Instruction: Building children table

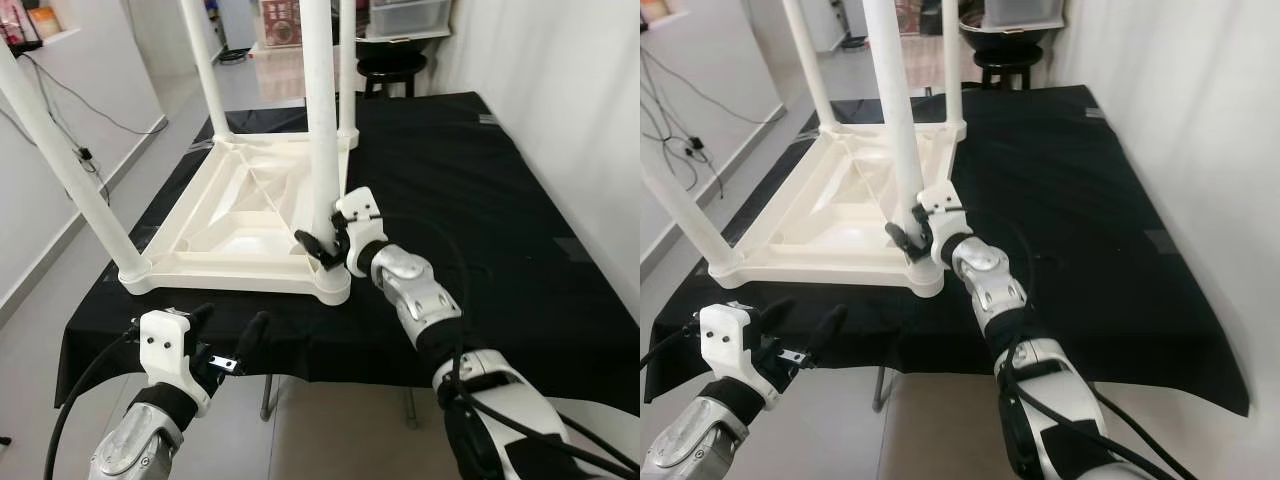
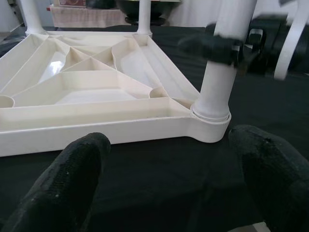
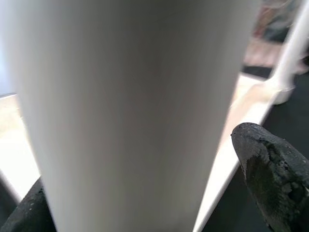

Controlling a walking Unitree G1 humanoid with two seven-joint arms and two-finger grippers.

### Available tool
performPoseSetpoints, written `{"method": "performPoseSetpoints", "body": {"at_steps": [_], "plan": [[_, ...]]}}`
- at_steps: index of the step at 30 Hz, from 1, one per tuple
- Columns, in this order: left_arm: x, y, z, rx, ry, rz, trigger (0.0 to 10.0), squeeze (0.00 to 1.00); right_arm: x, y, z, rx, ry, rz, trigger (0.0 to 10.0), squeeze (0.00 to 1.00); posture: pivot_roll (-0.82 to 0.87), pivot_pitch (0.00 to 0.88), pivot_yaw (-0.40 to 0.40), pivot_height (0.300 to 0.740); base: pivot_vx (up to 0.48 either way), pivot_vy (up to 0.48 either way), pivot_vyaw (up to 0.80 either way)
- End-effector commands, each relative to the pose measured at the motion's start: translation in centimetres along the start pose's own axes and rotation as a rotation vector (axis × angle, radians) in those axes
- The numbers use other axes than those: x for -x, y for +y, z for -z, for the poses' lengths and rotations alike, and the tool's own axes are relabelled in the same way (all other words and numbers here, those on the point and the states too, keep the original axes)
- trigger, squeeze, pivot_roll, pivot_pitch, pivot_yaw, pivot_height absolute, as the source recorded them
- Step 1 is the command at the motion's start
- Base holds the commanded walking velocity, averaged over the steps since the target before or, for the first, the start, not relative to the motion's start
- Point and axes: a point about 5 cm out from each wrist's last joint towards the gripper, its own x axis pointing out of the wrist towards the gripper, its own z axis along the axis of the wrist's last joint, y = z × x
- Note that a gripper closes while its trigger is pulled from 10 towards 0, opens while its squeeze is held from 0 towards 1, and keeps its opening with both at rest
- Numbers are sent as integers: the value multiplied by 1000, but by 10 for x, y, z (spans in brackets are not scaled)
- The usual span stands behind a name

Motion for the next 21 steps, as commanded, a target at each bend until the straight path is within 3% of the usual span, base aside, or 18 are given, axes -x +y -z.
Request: {"method": "performPoseSetpoints", "body": {"at_steps": [1, 3, 5, 6, 7, 8, 10, 16, 21], "plan": [[1, 2, 2, -7, 11, -13, 10000, 0, -7, -4, -18, 25, -41, 52, 10000, 0, 41, 56, 55, 740, 0, 0, 0], [2, 2, 2, -7, 11, -13, 10000, 0, -8, -5, -19, 16, -42, 62, 10000, 0, 41, 56, 55, 740, 0, 0, 0], [3, 2, 1, -13, 15, -17, 10000, 0, -8, 11, -16, -60, -64, -46, 10000, 0, 35, 67, 56, 740, 0, 0, 0], [3, 2, 1, -13, 15, -17, 10000, 0, -8, 11, -16, -60, -64, -46, 10000, 0, 35, 67, 56, 740, 0, 0, 0], [3, 3, 1, -16, 18, -18, 10000, 0, -7, 20, -11, -86, -72, -111, 10000, 0, 35, 67, 56, 740, 0, 0, 0], [3, 3, 1, -33, 30, -23, 10000, 0, 1, 40, 1, -130, -67, -254, 10000, 0, 32, 73, 58, 740, 0, 0, 0], [4, 3, 0, -38, 33, -25, 10000, 0, 3, 44, 4, -138, -65, -283, 10000, 0, 32, 73, 58, 740, 0, 0, 0], [5, 15, -9, -38, -2, -121, 10000, 0, 28, 43, 27, -144, -34, -269, 10000, 0, 16, 77, 64, 740, 0, 0, 0], [5, 32, -18, -93, -28, -205, 10000, 0, 52, 27, 34, -168, -38, -168, 10000, 0, -10, 71, 76, 740, 0, 0, 0]]}}
